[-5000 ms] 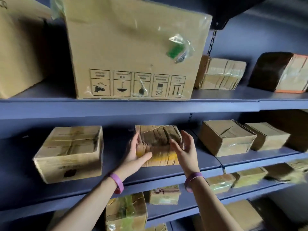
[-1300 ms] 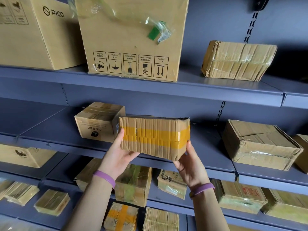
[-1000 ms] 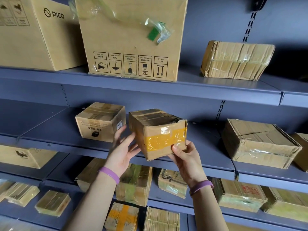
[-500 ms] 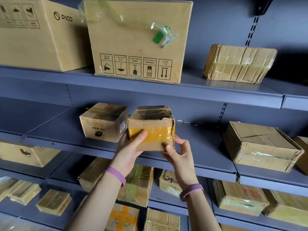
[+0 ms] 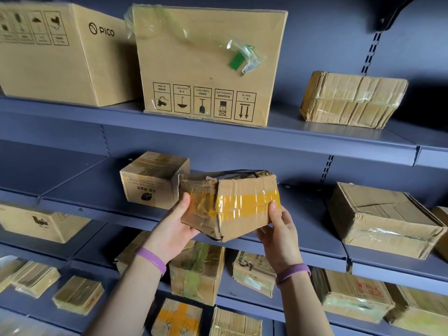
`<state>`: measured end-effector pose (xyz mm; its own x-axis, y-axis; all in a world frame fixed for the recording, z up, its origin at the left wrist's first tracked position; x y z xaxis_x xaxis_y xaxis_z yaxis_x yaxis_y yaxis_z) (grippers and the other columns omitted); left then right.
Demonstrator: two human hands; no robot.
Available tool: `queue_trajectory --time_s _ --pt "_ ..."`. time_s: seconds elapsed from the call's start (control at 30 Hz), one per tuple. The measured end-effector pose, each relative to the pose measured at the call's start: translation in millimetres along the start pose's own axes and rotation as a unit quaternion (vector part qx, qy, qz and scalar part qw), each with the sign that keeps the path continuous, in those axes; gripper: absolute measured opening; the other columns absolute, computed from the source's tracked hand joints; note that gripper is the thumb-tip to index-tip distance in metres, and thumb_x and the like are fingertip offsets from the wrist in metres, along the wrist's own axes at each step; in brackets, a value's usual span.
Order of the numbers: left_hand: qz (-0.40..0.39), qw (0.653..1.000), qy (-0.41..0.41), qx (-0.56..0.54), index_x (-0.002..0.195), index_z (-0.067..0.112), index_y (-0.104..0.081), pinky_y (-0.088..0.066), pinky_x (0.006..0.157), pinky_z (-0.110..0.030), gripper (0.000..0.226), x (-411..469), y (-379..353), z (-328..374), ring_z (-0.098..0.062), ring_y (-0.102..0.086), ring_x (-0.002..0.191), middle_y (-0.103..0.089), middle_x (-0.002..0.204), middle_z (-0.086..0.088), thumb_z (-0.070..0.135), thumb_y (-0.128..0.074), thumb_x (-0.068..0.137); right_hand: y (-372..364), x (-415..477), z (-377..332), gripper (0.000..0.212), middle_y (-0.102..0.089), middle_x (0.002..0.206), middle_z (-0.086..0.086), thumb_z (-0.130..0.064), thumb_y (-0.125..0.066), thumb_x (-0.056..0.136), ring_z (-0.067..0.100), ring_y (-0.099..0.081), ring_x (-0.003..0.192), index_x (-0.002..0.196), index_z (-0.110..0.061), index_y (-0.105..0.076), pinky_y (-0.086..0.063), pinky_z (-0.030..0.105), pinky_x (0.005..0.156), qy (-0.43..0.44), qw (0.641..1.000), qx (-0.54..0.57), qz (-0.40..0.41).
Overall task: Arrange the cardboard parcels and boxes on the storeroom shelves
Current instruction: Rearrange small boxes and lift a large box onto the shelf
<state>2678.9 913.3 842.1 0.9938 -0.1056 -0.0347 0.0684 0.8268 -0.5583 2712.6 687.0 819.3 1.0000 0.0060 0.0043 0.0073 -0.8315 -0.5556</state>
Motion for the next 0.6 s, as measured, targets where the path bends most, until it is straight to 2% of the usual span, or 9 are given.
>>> queue_trajectory --time_s 0.03,0.1,0.17,0.23,0.3,0.43,0.53,0.57,0.6 --pt "0.017 1.000 -0.003 0.006 0.147 0.019 -0.048 -0.046 0.109 -0.045 0.070 2.0 2.0 1.4 -0.025 -0.055 0.132 -0.058 0.143 -0.009 0.053 -0.065 0.088 2.7 0.4 0.0 0.066 -0.068 0.110 0.013 -0.043 -0.079 0.072 0.022 -0.071 0.095 0.122 -0.008 -0.056 -0.060 0.034 0.078 0.008 1.000 0.005 0.004" --pt "0.082 0.997 -0.012 0.010 0.141 0.017 -0.055 -0.059 0.089 -0.036 0.059 4.9 4.1 6.0 -0.023 -0.063 0.123 -0.064 0.135 -0.008 0.045 -0.060 0.090 7.9 3.0 0.2 0.092 -0.070 0.112 0.014 -0.045 -0.096 0.050 0.025 -0.071 0.099 0.123 -0.006 -0.056 -0.060 0.036 0.080 0.021 1.000 0.006 0.002" --pt "0.137 0.990 -0.033 0.013 0.136 0.015 -0.059 -0.061 0.076 -0.034 0.053 8.5 6.6 8.0 -0.026 -0.067 0.116 -0.070 0.126 -0.007 0.040 -0.064 0.090 11.6 4.0 1.6 0.104 -0.070 0.115 0.016 -0.044 -0.100 0.040 0.028 -0.070 0.103 0.125 -0.004 -0.054 -0.060 0.036 0.078 0.029 1.000 0.001 -0.002" --pt "0.166 0.984 -0.057 0.034 0.129 0.012 -0.061 -0.060 0.072 -0.037 0.043 10.7 7.9 11.0 -0.033 -0.066 0.113 -0.074 0.110 -0.002 0.037 -0.064 0.094 12.1 3.3 4.0 0.111 -0.067 0.122 0.020 -0.044 -0.100 0.039 0.032 -0.069 0.107 0.128 -0.001 -0.051 -0.059 0.037 0.079 0.031 0.999 -0.010 0.000" --pt "0.173 0.982 -0.052 0.057 0.127 0.016 -0.062 -0.060 0.075 -0.043 0.044 10.5 3.2 13.5 -0.033 -0.066 0.112 -0.074 0.108 -0.001 0.045 -0.061 0.095 11.3 1.9 5.8 0.116 -0.065 0.124 0.020 -0.046 -0.100 0.035 0.030 -0.069 0.107 0.129 -0.002 -0.050 -0.059 0.037 0.080 0.036 0.999 -0.025 0.010" --pt "0.165 0.981 -0.004 0.106 0.129 0.032 -0.061 -0.052 0.096 -0.050 0.061 10.6 -5.5 17.6 -0.024 -0.066 0.112 -0.072 0.119 0.000 0.072 -0.055 0.083 11.3 1.3 9.5 0.111 -0.058 0.136 0.013 -0.047 -0.099 0.038 0.023 -0.067 0.110 0.131 -0.014 -0.049 -0.059 0.037 0.083 0.062 0.996 -0.061 0.000" --pt "0.129 0.980 0.004 0.154 0.133 0.035 -0.058 -0.052 0.098 -0.047 0.064 10.9 -9.0 19.5 -0.020 -0.065 0.116 -0.072 0.122 0.003 0.064 -0.067 0.077 11.0 1.9 10.5 0.093 -0.054 0.142 0.003 -0.032 -0.091 0.062 0.023 -0.060 0.122 0.141 -0.033 -0.043 -0.053 0.045 0.099 0.099 0.986 -0.134 -0.023" --pt "0.117 0.980 0.002 0.163 0.134 0.034 -0.058 -0.052 0.097 -0.046 0.063 10.1 -9.4 19.9 -0.019 -0.065 0.116 -0.072 0.122 0.003 0.059 -0.072 0.077 9.6 1.6 10.3 0.089 -0.054 0.142 0.002 -0.033 -0.086 0.068 0.022 -0.058 0.126 0.144 -0.035 -0.040 -0.050 0.048 0.103 0.107 0.981 -0.158 -0.039" --pt "0.112 0.979 -0.004 0.169 0.135 0.034 -0.057 -0.053 0.096 -0.045 0.063 10.3 -7.9 19.5 -0.018 -0.066 0.116 -0.071 0.123 0.003 0.054 -0.076 0.078 8.3 0.8 9.9 0.086 -0.055 0.142 0.001 -0.044 -0.083 0.072 0.022 -0.056 0.128 0.145 -0.036 -0.039 -0.047 0.050 0.106 0.104 0.979 -0.170 -0.051"
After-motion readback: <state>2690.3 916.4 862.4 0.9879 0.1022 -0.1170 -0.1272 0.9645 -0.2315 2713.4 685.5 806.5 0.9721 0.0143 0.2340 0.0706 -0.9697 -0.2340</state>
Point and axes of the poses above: each hand's wrist, its own x-axis towards the middle knuckle, its own y-axis out of the back of the hand, z = x × y, the point moved 3 cm from there along x, towards the middle knuckle
